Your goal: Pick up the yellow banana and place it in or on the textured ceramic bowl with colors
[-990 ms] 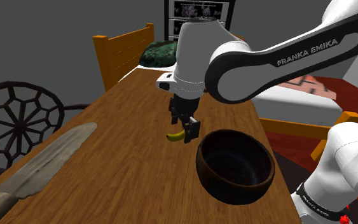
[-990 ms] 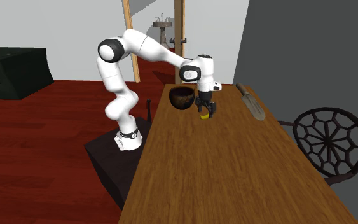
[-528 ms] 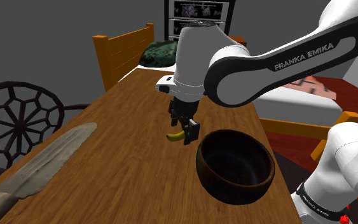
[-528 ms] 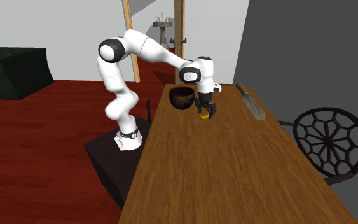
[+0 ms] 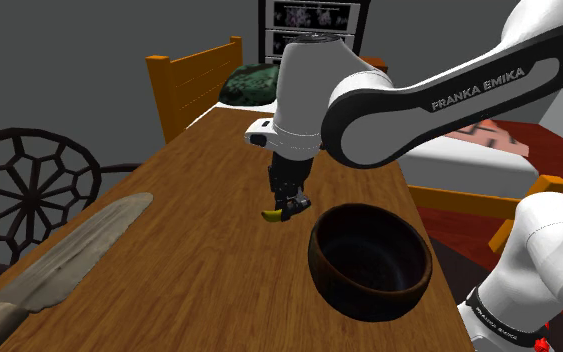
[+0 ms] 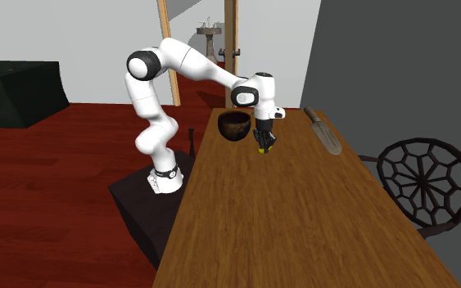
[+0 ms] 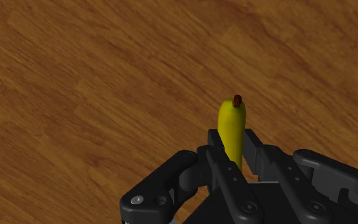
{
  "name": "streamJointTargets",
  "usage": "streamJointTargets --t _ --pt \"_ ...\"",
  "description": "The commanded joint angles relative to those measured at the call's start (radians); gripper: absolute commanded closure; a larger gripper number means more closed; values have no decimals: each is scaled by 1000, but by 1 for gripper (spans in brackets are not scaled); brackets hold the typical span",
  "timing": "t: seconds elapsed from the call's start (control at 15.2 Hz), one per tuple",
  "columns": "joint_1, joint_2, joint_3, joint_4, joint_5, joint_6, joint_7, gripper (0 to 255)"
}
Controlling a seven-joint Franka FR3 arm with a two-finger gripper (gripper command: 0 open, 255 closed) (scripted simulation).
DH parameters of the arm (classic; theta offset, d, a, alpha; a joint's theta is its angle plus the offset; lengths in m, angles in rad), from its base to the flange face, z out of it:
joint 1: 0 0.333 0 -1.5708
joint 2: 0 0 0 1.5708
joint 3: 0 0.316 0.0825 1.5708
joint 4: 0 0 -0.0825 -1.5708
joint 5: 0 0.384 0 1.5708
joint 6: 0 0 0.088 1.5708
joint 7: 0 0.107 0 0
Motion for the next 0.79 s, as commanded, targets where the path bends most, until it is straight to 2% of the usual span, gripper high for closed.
streamJointTargets --t 0.0,0.2,0.73 --pt "0 0 0 0 0 0 0 255" --pt "0 0 0 0 0 0 0 255" --pt "0 -32 -5 78 9 -109 -11 255"
